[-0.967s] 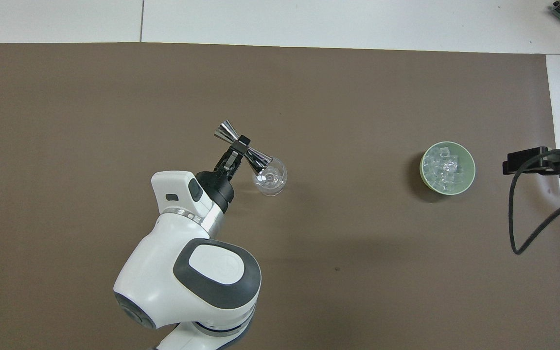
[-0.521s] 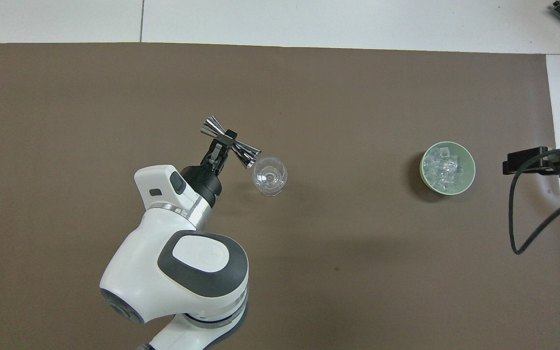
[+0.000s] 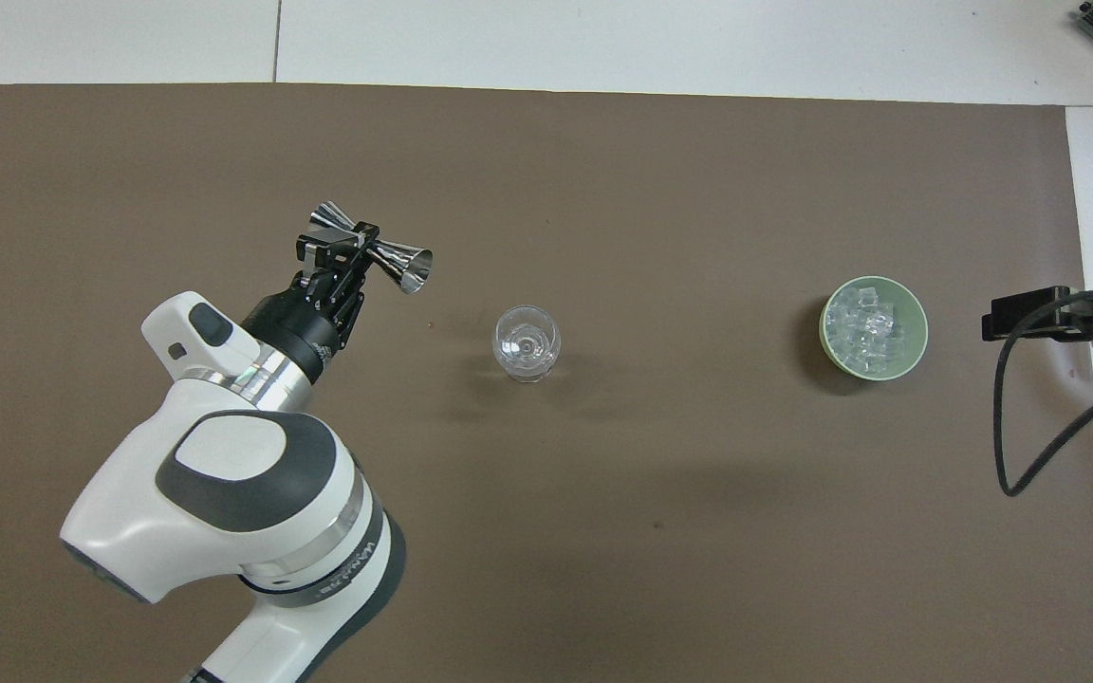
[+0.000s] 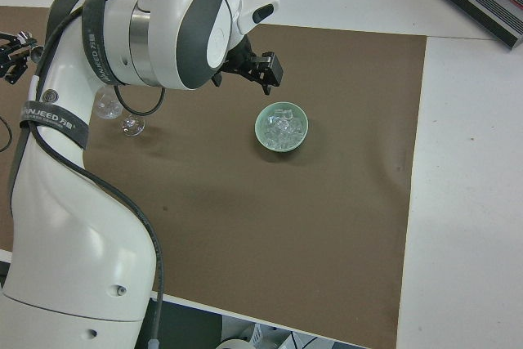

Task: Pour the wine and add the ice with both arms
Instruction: 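Move the jigger back with the left gripper while the right gripper reaches the cup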

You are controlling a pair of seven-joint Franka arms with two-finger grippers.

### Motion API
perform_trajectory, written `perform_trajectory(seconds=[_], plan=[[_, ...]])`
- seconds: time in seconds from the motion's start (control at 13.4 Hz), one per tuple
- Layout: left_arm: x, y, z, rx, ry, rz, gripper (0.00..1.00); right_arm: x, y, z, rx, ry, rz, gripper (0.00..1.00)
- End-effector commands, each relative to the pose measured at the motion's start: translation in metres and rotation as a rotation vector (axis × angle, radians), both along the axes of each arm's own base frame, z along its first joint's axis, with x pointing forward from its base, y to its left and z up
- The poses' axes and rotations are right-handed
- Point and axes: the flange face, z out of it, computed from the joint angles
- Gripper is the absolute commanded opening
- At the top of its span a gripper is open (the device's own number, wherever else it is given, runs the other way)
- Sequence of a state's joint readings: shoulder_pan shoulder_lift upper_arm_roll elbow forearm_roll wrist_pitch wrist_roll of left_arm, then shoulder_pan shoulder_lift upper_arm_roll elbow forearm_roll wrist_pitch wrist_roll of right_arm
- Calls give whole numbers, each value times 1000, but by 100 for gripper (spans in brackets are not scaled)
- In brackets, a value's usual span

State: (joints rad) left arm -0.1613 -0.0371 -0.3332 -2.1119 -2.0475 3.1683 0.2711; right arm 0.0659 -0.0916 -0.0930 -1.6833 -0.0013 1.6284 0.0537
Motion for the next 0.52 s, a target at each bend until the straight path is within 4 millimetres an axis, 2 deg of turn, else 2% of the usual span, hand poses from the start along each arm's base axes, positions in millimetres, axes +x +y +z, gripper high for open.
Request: perform_trajectory(seconds=[0.0, 0.22, 0.45], plan=[[-29, 65, -11, -129, 9, 27, 0, 0, -1, -3, 19, -9, 22, 100], [-42, 119, -23, -240, 32, 99, 0, 2, 4, -6, 12, -4, 29, 100], [-46, 157, -31, -381, 83, 215, 0, 13, 3, -13, 4, -28, 32, 100]])
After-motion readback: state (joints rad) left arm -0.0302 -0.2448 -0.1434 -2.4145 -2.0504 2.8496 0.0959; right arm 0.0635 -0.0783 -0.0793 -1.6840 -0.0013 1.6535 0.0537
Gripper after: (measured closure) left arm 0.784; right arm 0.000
